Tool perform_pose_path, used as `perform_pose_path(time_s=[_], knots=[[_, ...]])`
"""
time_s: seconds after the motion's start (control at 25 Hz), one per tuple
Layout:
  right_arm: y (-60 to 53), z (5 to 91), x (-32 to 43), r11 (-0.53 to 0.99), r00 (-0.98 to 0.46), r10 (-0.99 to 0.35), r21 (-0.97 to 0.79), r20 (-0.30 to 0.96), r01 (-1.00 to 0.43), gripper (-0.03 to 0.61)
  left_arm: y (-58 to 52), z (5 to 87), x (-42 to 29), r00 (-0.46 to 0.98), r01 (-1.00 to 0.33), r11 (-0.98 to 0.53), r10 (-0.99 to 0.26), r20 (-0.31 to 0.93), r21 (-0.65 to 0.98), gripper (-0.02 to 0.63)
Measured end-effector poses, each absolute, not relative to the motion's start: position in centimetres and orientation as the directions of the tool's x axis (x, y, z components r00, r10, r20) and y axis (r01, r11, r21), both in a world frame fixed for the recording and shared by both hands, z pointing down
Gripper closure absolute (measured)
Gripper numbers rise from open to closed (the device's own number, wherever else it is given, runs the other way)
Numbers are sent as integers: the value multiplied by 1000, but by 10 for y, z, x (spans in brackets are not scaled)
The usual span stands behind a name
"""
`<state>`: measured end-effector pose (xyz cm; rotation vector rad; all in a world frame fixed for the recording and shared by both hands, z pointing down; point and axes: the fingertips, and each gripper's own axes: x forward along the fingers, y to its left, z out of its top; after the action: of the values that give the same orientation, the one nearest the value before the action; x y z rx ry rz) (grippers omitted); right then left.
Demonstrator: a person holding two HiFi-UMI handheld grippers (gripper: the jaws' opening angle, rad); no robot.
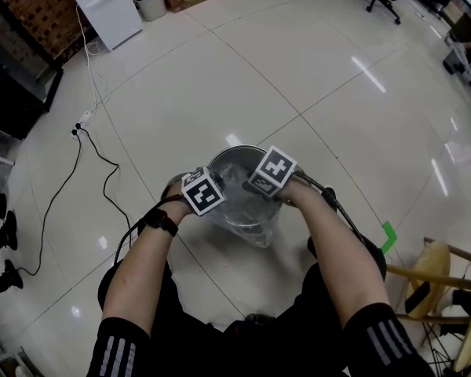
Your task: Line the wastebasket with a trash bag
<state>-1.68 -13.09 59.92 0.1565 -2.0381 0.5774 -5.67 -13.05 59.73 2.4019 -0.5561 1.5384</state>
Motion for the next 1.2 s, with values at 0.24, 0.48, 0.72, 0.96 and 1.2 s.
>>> perform_pose_path(time_s=[0.24, 0.48, 0.72, 0.96, 1.2], knots=[[-124, 599, -19, 891, -488, 161, -339, 858, -302, 572, -137, 593, -69, 368, -469, -883, -211, 905, -15, 614], [-167, 567, 19, 868, -502, 28, -270, 865, -417, 572, -157, 577, -96, 400, -604, -797, -272, 876, 29, 614], [-198, 564, 56, 835, -488, -101, -193, 867, -515, 572, -181, 565, -120, 425, -705, -706, -351, 834, 62, 614], [-233, 571, 96, 767, -468, -245, -126, 849, -630, 572, -205, 569, -149, 380, -812, -580, -439, 814, 66, 614], [-252, 591, 132, 686, -365, -356, -25, 860, -727, 572, -211, 590, -166, 315, -864, -501, -452, 835, 55, 614]])
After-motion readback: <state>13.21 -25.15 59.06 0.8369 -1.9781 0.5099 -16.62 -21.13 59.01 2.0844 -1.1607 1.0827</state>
